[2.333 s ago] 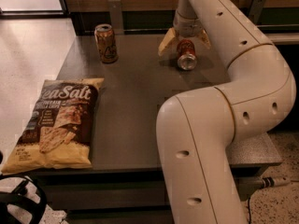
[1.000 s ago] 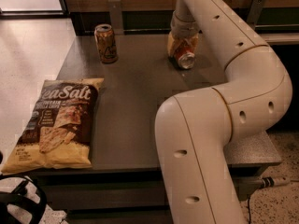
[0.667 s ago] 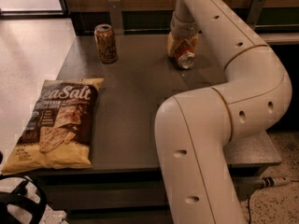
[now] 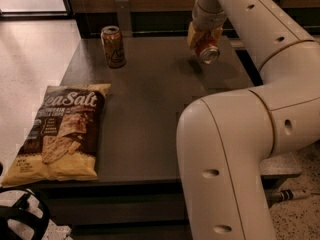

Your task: Place coke can upright

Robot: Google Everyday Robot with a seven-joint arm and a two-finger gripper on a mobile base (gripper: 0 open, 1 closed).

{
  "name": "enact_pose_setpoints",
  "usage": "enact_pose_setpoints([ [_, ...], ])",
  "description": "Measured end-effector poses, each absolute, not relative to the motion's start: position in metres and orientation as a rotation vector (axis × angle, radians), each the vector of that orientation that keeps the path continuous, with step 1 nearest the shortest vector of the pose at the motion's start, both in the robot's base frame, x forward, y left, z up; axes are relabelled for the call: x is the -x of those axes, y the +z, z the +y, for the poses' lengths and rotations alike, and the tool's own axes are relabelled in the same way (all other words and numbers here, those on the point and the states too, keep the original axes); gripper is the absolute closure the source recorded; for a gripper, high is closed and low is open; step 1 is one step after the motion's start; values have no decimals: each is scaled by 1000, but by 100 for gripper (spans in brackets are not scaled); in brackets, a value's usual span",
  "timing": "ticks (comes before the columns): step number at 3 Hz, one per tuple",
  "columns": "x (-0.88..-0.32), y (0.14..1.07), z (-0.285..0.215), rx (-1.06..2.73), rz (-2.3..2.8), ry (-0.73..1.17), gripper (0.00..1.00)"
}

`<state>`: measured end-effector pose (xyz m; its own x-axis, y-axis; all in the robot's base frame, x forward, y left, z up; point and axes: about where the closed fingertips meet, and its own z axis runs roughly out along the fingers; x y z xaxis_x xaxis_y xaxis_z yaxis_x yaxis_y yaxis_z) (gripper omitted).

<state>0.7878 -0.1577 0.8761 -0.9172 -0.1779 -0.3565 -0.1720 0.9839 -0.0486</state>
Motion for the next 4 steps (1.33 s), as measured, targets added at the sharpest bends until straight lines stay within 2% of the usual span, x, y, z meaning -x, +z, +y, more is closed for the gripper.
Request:
enact_pose_setpoints([
  [4,-741,954,-183,541,2323,248,100],
])
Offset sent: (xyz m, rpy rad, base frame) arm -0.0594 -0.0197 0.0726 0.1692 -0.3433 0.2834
